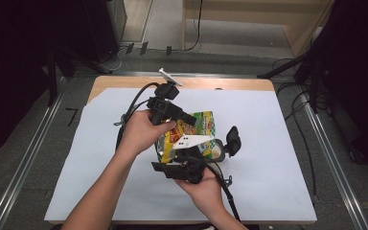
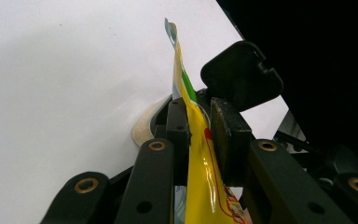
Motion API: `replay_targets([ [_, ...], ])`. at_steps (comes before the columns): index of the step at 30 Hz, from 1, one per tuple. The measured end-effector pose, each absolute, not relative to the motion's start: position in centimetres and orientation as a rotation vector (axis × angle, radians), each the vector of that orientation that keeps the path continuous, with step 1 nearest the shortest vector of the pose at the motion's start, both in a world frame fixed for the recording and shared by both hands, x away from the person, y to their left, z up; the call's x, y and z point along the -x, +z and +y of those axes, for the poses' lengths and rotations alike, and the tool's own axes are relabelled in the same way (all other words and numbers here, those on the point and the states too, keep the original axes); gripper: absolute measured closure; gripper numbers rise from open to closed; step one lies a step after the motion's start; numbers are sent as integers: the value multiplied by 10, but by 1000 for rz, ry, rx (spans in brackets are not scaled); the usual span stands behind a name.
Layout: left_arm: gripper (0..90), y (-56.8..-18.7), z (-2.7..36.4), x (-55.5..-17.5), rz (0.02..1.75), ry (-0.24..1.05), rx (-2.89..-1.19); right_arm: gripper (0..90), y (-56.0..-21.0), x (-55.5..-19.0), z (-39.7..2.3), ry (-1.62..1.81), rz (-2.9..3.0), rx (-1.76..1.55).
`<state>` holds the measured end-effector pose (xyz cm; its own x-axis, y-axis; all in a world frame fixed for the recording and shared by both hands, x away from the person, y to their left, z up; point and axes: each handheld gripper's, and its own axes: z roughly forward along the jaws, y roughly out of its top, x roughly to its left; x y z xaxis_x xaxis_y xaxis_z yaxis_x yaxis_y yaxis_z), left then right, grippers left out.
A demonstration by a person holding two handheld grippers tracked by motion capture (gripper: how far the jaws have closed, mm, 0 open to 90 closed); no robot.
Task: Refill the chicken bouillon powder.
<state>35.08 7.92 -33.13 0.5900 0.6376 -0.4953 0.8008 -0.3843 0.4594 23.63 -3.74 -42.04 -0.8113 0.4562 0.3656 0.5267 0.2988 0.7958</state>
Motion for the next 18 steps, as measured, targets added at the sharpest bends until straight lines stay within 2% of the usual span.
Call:
replay_targets([
  [18, 778, -337, 80, -350, 1115, -322, -2129, 646, -425, -235, -40, -1551, -2518, 914],
])
